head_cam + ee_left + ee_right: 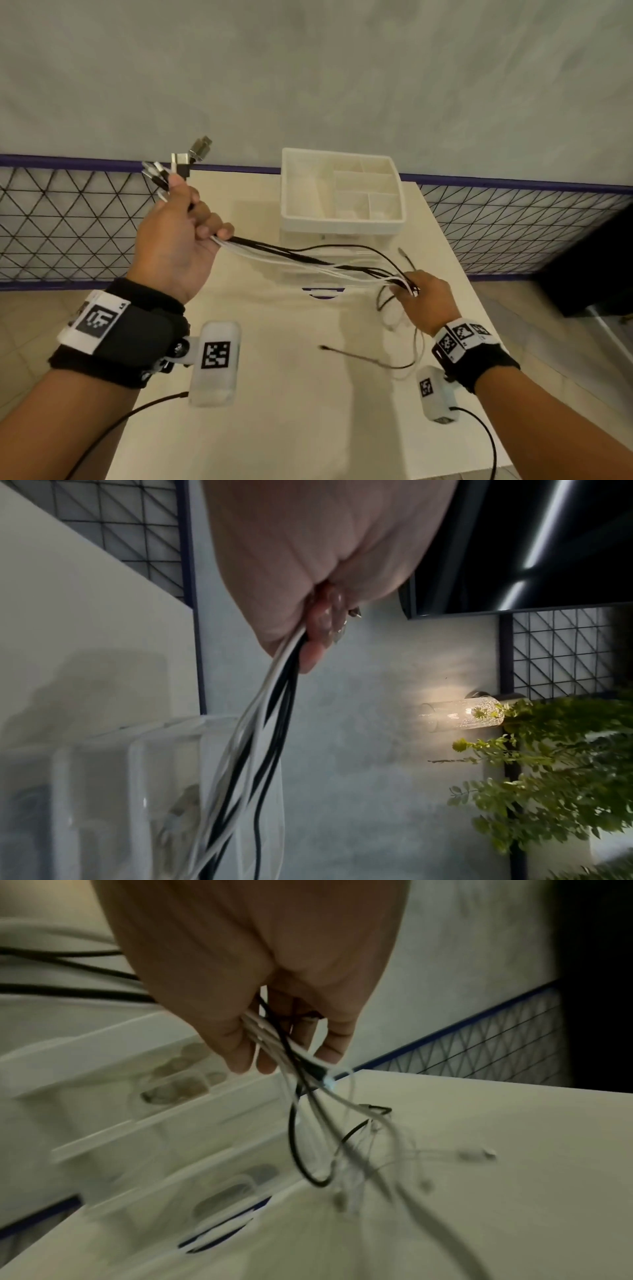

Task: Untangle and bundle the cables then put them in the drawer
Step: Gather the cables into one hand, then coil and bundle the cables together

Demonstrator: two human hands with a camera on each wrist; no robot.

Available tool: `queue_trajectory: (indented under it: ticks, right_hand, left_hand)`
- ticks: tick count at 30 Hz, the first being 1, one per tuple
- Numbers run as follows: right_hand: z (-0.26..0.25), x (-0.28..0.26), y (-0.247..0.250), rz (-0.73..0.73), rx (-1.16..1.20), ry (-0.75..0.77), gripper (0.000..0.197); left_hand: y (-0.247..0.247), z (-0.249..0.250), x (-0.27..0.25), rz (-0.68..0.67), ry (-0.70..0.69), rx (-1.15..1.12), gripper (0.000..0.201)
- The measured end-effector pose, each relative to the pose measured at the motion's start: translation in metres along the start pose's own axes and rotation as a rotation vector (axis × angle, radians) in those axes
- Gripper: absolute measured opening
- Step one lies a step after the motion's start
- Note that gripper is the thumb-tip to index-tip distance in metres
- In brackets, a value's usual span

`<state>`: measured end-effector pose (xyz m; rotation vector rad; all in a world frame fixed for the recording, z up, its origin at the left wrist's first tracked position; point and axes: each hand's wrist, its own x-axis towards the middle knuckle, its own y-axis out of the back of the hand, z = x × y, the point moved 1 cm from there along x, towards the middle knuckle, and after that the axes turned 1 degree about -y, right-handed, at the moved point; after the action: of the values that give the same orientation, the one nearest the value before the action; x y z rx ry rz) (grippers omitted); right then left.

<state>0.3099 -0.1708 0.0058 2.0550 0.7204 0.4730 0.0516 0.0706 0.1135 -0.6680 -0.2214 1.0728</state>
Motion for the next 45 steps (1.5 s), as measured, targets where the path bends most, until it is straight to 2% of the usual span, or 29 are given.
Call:
queue_trajectory:
  ticks: [3, 5, 7, 11, 13, 14, 15, 17, 18, 19, 21, 23, 25, 27, 28, 29, 31, 32, 33, 36, 40, 43, 45]
  right_hand:
    - [0.013, 0.000, -0.001, -0.067, -0.085, -0.104, 0.027]
    - [0.015, 0.002, 0.002, -0.067, -0.088, -0.127, 0.027]
    - [0.007, 0.008, 0.013, 0.010, -0.005, -0.096, 0.025]
    - [-0.016, 0.016, 0.039, 0.290, 0.312, -0.023, 0.019]
    - [-0.020, 0.013, 0.040, 0.322, 0.222, 0.030, 0.016]
    - [-0.016, 0.013, 0.035, 0.246, 0.092, 0.014, 0.009]
    - [-0.013, 0.010, 0.029, 0.097, -0.093, -0.062, 0.011]
    - [-0.009, 0.002, 0.017, -0.278, -0.461, -0.260, 0.035]
    - [-0.012, -0.001, 0.014, -0.412, -0.526, -0.290, 0.055]
    - [-0.022, -0.003, 0.012, -0.490, -0.492, -0.257, 0.073]
    - [-0.055, -0.006, 0.013, -0.535, -0.272, -0.067, 0.095]
    - [-0.096, -0.012, 0.016, -0.553, -0.068, 0.141, 0.105]
    - [-0.135, -0.019, 0.014, -0.565, 0.031, 0.346, 0.110]
    - [-0.163, -0.029, 0.001, -0.550, 0.178, 0.444, 0.102]
    - [-0.167, -0.032, -0.011, -0.520, 0.253, 0.438, 0.088]
    - [-0.168, -0.035, -0.022, -0.469, 0.310, 0.422, 0.068]
    - [-0.154, -0.037, -0.039, -0.388, 0.254, 0.376, 0.014]
    - [-0.138, -0.035, -0.044, -0.384, 0.219, 0.347, 0.017]
    - [-0.122, -0.033, -0.046, -0.405, 0.178, 0.305, 0.029]
    - [-0.079, -0.027, -0.034, -0.436, 0.156, 0.126, 0.040]
    - [-0.068, -0.020, -0.012, -0.396, 0.207, 0.052, 0.051]
    - [-0.081, -0.015, 0.008, -0.404, 0.142, 0.101, 0.050]
    - [-0.089, -0.013, 0.017, -0.406, 0.134, 0.127, 0.049]
  left_hand:
    - [0.000, 0.000, 0.002, 0.000, -0.048, 0.033, 0.040]
    - [0.001, -0.005, 0.001, -0.003, -0.063, 0.110, 0.039]
    - [0.003, -0.012, -0.001, 0.001, -0.073, 0.190, 0.037]
    - [0.011, -0.021, -0.001, 0.024, -0.080, 0.260, 0.029]
    - [0.014, -0.023, 0.000, 0.048, -0.056, 0.202, 0.026]
    - [0.015, -0.023, 0.000, 0.056, -0.032, 0.165, 0.026]
    - [0.016, -0.023, 0.000, 0.061, -0.005, 0.129, 0.026]
    - [0.018, -0.023, -0.001, 0.046, 0.046, 0.066, 0.026]
    - [0.018, -0.025, -0.002, 0.029, 0.068, 0.034, 0.025]
    - [0.018, -0.027, -0.003, 0.013, 0.091, 0.004, 0.024]
    - [0.013, -0.035, -0.006, -0.020, 0.142, -0.059, 0.022]
    - [0.005, -0.045, -0.009, -0.059, 0.197, -0.121, 0.020]
    - [-0.005, -0.053, -0.015, -0.100, 0.234, -0.150, 0.020]
    - [-0.016, -0.057, -0.023, -0.157, 0.247, -0.151, 0.023]
    - [-0.021, -0.057, -0.026, -0.180, 0.252, -0.158, 0.023]
    - [-0.026, -0.057, -0.029, -0.188, 0.254, -0.164, 0.023]
    - [-0.026, -0.051, -0.027, -0.167, 0.239, -0.146, 0.021]
    - [-0.022, -0.047, -0.024, -0.144, 0.221, -0.131, 0.021]
    - [-0.016, -0.042, -0.019, -0.116, 0.200, -0.116, 0.020]
    - [0.008, -0.031, -0.007, -0.022, 0.175, -0.092, 0.021]
    - [0.025, -0.042, -0.001, 0.110, 0.267, 0.037, 0.028]
    - [0.036, -0.046, -0.003, 0.153, 0.418, 0.353, 0.028]
    - [0.040, -0.041, -0.009, 0.060, 0.546, 0.703, 0.051]
